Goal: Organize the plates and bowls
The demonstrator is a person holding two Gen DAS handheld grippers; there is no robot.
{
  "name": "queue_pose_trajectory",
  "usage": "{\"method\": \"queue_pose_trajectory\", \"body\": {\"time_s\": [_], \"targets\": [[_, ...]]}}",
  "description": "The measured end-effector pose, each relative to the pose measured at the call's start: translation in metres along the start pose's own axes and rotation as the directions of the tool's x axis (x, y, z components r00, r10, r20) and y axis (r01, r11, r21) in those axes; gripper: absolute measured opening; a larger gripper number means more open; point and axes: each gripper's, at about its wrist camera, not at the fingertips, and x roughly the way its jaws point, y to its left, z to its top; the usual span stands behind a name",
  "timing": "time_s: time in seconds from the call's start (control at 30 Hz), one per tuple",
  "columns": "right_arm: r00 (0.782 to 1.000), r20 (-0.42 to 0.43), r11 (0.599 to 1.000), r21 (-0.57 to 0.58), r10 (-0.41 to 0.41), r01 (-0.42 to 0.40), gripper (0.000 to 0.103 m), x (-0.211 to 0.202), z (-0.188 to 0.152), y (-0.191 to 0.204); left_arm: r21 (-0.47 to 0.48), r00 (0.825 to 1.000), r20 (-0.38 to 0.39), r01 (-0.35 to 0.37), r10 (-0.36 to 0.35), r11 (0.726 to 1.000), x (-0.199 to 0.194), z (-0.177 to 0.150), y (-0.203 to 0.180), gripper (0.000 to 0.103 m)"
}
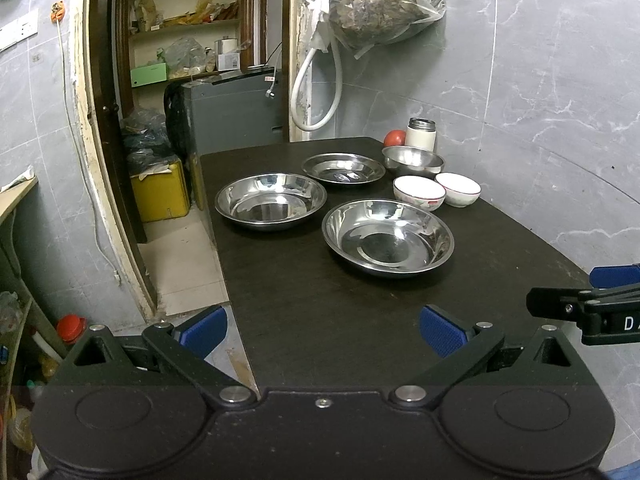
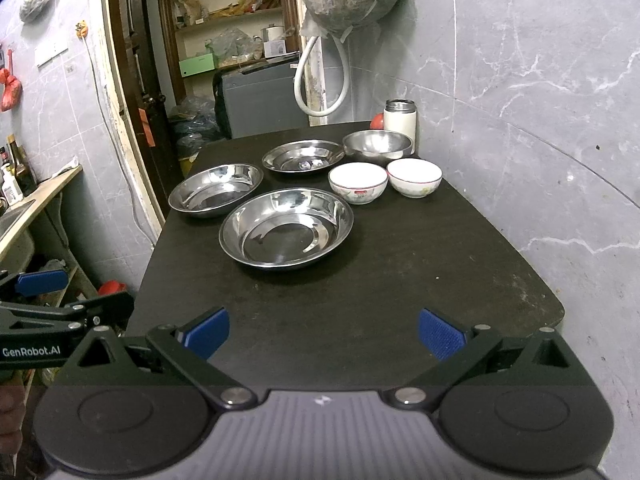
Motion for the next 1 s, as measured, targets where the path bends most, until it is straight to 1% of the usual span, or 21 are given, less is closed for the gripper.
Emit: {"method": "queue_pose_trajectory", "body": {"time_s": [0.53, 0.8, 1.0], "targets": [[1.0, -0.008, 1.0, -0.005, -0.01, 0.01, 0.103, 0.002, 0.001, 0.001, -0.007, 1.0, -0.002, 0.005, -0.005, 1.0, 0.002, 0.001, 0.0, 0.102], [1.0, -0.025, 1.0, -0.015, -0.018, 0.017, 0.103, 0.012, 0.006, 0.002, -0.018, 1.0, -0.015, 0.017, -0.018, 1.0, 0.014, 0.004, 0.008, 0.102], [0.999, -0.042, 1.0, -0.027, -0.01, 0.009, 0.103, 0.027, 0.013, 0.002, -0.026, 0.998, -0.047, 0.043, -0.044, 0.999, 0.031, 0.008, 0.011, 0.102]]}}
